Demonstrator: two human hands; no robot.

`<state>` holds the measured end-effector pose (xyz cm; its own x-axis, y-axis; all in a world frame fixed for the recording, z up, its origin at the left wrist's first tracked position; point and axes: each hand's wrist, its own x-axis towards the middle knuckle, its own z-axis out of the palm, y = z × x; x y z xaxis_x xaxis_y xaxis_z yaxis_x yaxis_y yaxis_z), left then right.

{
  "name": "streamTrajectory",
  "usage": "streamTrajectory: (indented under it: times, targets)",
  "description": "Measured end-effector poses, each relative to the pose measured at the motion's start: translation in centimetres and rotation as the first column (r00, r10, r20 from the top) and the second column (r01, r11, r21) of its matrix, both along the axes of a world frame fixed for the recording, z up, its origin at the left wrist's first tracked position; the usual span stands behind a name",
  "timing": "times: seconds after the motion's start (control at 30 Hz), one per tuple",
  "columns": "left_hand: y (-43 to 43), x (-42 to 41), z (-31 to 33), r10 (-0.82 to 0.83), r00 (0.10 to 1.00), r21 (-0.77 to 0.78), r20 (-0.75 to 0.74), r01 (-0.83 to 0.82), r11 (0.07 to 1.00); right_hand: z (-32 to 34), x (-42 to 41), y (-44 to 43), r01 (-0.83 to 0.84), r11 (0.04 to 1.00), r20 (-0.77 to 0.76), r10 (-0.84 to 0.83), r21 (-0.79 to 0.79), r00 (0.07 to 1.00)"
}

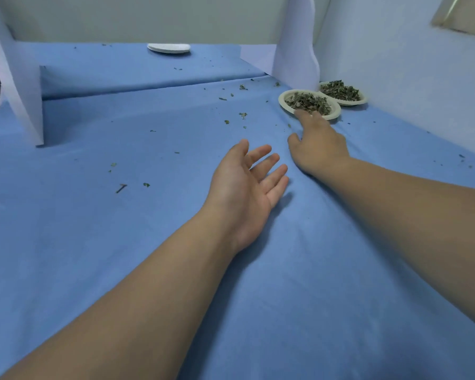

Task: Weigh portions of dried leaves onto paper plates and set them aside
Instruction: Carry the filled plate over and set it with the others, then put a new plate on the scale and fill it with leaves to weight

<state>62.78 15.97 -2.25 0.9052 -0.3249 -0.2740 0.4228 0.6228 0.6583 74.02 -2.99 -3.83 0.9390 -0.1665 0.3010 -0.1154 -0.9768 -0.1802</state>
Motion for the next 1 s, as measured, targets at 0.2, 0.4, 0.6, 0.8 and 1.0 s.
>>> streamTrajectory:
  times: [0.2,0.4,0.6,0.8,1.0]
  targets:
    - [-4.3,-3.0,-0.2,-0.076,0.958,0.377,0.276,-0.035,0.925,2.0,-12.7,0.7,-0.028,0.985,0.083,0.014,0.172,0.996]
    - [-5.3,-7.9,-0.4,-0.51,0.694,0.826,0.509,-0.226,0.517,3.5,-34.5,-0.1,0.029,0.953,0.119,-0.069,0.303,0.99]
    - [-10.1,-23.3,0.3,-0.592,0.58,0.8,0.56,-0.194,0.568,4.1,-54.7,-2.0,0.127,0.92,0.136,-0.189,0.371,0.973]
    - [-16.8,-39.4,3.1,-0.681,0.371,0.749,0.631,-0.059,0.661,5.2,-66.7,-6.1,0.24,0.867,0.243,-0.371,0.437,0.896]
    - [-21.9,-50.9,6.7,-0.721,0.108,0.725,0.684,0.008,0.689,5.7,-76.7,-9.9,0.266,0.814,0.322,-0.473,0.517,0.82]
